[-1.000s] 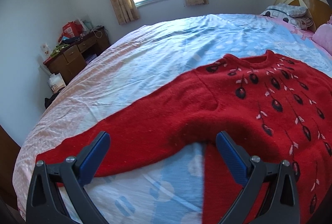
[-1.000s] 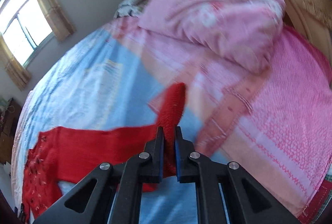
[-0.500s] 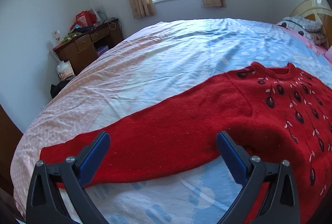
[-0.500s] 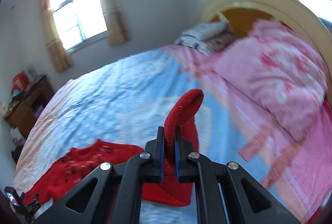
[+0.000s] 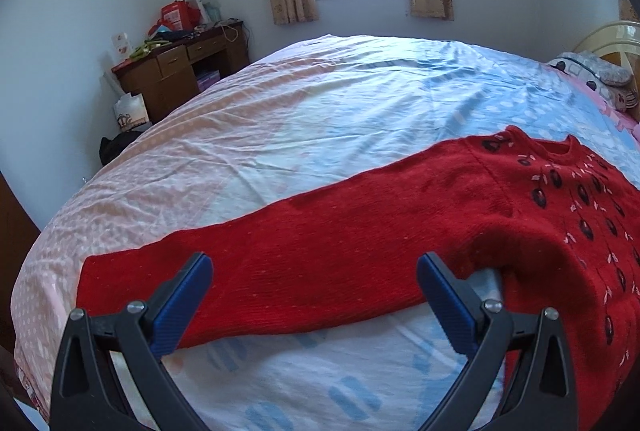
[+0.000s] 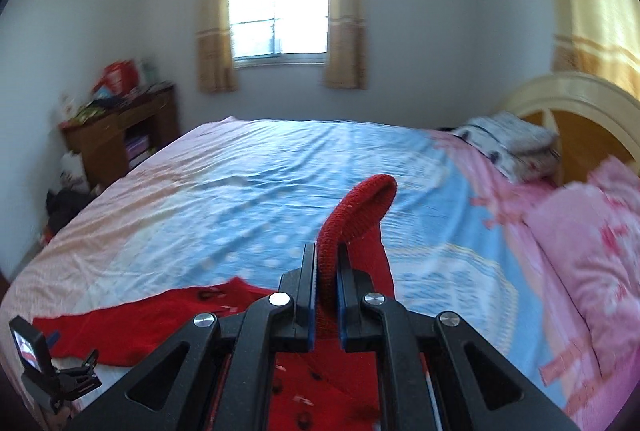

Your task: Fold small clothes

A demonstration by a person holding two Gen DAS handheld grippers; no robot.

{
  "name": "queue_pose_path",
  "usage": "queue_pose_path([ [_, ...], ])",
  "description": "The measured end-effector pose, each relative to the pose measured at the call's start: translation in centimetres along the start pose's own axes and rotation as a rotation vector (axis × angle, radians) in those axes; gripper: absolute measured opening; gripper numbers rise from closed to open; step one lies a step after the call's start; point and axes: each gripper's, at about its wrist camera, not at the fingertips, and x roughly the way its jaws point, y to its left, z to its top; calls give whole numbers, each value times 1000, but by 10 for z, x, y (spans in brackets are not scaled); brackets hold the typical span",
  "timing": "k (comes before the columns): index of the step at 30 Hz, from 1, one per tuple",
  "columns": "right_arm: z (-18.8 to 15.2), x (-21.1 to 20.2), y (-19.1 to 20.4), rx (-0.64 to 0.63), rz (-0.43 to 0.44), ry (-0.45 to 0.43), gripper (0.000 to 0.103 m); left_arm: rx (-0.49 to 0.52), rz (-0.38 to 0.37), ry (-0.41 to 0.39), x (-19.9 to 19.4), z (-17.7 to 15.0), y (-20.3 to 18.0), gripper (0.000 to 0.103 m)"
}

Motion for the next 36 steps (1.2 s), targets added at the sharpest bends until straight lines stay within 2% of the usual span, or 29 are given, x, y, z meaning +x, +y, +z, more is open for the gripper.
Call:
queue_pose_path([
  [4,-6,25,53,-65,71,8,7,-32,19,-2,2,0,11,103],
  [7,-23,51,100,-101,142,43,7,-35,28,-7,2,0,16,103],
  [12,-76,108,175,-146,218,146,7,-34,37,2,4,-3,22,103],
  [16,-120,147,209,-171,247,244,7,-17,41,14,7,-7,22,103],
  [17,-134,158,214,-176,269,295,7,-12,37,15,6,-8,22,103],
  [18,-140,162,213,-176,280,328,7,-5,29,17,6,-8,21,103],
  [19,-148,164,209,-165,291,350,14,1,15,20,6,-8,20,103],
  [20,-150,162,203,-155,294,348,35,6,6,20,5,-7,19,103],
  [22,-153,149,178,-104,314,340,55,18,-14,15,4,-5,16,103],
  [25,-153,126,138,-35,326,319,55,31,-56,14,4,2,7,103],
  [28,-160,105,101,-32,257,313,55,43,-110,11,2,9,-9,103],
  [33,-191,81,54,-18,183,339,55,89,-223,40,7,25,-50,103],
  [34,-199,78,49,-18,173,349,55,97,-236,49,10,28,-56,101],
  [36,-217,71,43,-39,146,369,55,105,-254,68,19,36,-74,90],
])
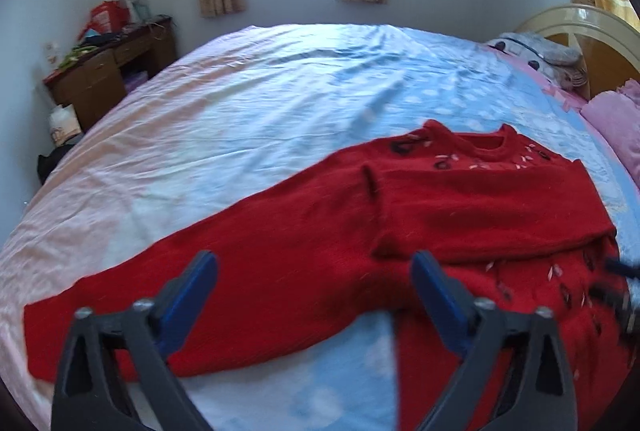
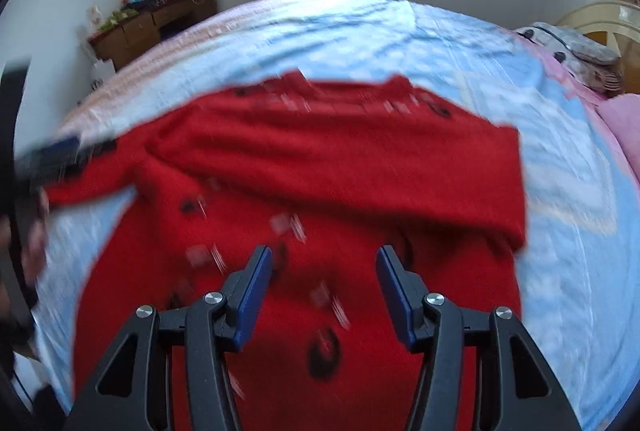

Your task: Fold small clothes

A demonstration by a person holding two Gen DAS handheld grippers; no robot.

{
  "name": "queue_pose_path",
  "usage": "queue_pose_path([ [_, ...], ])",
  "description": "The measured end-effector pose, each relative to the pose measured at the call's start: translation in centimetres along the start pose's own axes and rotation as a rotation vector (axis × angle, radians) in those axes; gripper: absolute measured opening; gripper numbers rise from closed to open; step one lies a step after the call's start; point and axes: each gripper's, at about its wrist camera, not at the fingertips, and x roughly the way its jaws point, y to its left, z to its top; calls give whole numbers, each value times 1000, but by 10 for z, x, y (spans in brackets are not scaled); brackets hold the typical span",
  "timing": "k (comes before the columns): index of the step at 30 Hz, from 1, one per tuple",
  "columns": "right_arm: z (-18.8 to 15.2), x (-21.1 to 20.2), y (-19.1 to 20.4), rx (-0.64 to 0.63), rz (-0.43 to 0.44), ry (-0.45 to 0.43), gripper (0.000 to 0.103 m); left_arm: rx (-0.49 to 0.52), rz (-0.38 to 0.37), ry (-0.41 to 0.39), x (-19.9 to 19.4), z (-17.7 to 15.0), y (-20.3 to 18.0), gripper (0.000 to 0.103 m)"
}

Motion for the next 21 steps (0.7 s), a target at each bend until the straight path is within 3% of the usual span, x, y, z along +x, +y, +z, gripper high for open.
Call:
queue_pose_path([
  [6,-45,-5,3,-73,-29,-19,55,-26,-54,86,44,15,-25,65],
  [7,-50,-7,4,-84,-34,-40,56,-19,-46,117,54,15,-29,58],
  [9,-56,-11,4,-109,-49,-76,57,-17,-40,166,68,13,-34,24],
  [10,-58,-12,4,-115,-56,-90,58,-40,-48,143,66,12,-34,18],
  [16,-63,-9,-6,-72,-47,-134,72,-50,-12,102,42,4,-32,13],
  [21,-66,-8,-8,-58,-42,-145,74,-75,23,69,28,-5,-20,12],
])
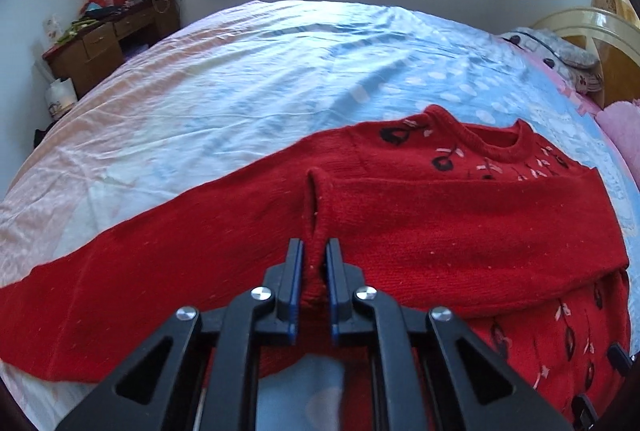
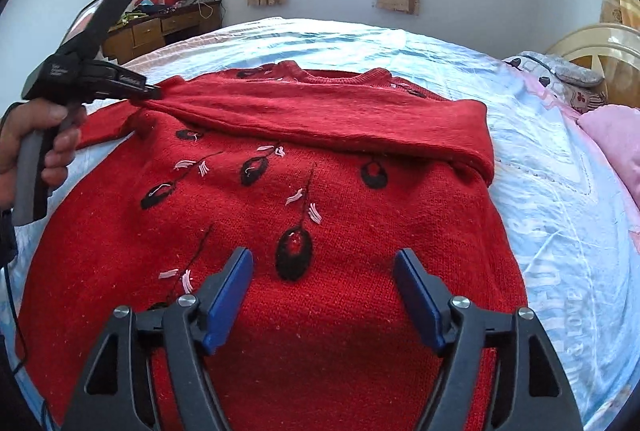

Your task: Fold small clothes

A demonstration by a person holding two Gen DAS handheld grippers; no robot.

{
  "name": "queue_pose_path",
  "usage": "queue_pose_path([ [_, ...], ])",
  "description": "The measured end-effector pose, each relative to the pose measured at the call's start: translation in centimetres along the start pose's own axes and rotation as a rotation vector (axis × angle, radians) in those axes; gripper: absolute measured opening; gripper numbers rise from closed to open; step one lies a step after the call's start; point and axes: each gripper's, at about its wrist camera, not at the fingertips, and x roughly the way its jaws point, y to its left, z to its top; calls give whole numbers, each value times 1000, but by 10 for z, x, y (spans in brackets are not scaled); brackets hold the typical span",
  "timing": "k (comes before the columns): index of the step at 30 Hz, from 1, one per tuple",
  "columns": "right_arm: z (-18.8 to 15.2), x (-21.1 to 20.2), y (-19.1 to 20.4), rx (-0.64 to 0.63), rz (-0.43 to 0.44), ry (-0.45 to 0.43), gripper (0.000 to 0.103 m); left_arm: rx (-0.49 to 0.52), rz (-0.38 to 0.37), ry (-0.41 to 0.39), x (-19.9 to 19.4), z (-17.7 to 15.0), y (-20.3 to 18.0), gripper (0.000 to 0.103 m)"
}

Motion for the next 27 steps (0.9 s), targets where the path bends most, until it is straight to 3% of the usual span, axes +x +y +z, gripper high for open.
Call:
queue_pose_path([
  [5,15,0,-2,-19,1,44,74,35,6,19,13,-1,-6,14],
  [8,48,-7,-12,-15,-22,-11,75,54,21,7,11,-3,-10,17],
  [10,69,5,-25,33,19,6,76,47,23,14,10,-3,-9,30],
  [12,81,24,-43,122,60,42,76,32,18,19,5,-3,-4,51],
  [16,79,59,-78,202,-57,111,76,40,34,-20,-13,-7,12,59],
  [18,68,64,-97,253,-101,137,76,56,51,-38,-23,-11,24,68],
  [22,57,53,-112,336,-132,160,76,81,126,-80,-43,-27,57,78],
  [27,72,24,-68,251,-84,87,76,25,269,-75,-57,-47,120,79],
])
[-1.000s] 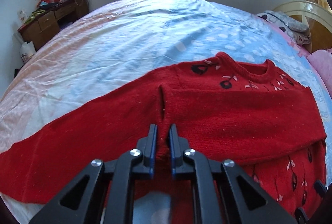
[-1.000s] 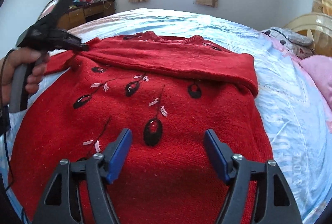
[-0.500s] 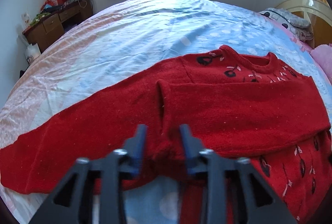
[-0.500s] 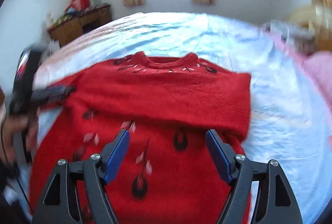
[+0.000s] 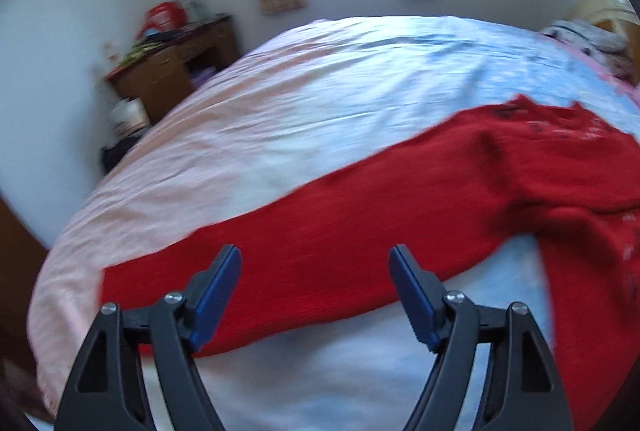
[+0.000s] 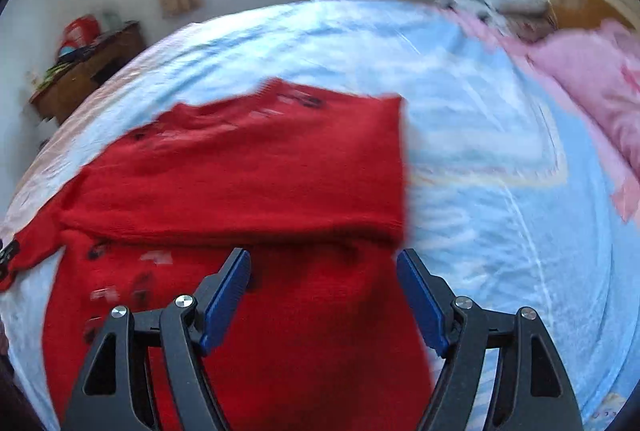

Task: Fold small clothes
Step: 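Grasp the cuff of the other sleeve with the left tool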

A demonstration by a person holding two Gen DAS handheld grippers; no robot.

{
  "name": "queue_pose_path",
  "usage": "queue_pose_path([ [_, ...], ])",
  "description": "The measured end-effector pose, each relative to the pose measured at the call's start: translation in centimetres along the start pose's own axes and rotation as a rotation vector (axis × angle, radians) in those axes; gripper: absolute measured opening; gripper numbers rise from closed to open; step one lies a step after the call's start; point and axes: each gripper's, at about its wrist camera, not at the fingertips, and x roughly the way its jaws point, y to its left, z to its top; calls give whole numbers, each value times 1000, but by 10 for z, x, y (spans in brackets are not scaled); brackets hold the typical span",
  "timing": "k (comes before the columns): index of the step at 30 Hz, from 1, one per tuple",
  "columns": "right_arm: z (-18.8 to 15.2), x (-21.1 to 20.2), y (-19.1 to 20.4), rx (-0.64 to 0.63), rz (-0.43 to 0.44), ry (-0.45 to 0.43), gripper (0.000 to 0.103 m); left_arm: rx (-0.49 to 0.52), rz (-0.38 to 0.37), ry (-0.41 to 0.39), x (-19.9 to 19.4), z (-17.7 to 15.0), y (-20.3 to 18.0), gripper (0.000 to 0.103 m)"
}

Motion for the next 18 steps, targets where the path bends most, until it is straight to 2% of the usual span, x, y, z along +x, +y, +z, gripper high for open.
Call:
queue_pose_path([
  [2,-6,-9,28,-67,67,-12,76,-36,42,14,2,-6,26,79],
  [5,-25,-5,67,-191,150,19,76,-86,147,25,6,-16,69,79],
  [8,-51,4,91,-277,102,32,76,-142,222,49,9,-30,110,79],
  [10,-61,-1,93,-290,84,-29,76,-173,256,53,10,-37,131,79],
  [14,-64,-2,84,-266,98,-43,81,-269,218,93,17,-50,154,78],
  [18,-64,0,83,-251,95,-56,85,-359,149,131,27,-57,161,63],
])
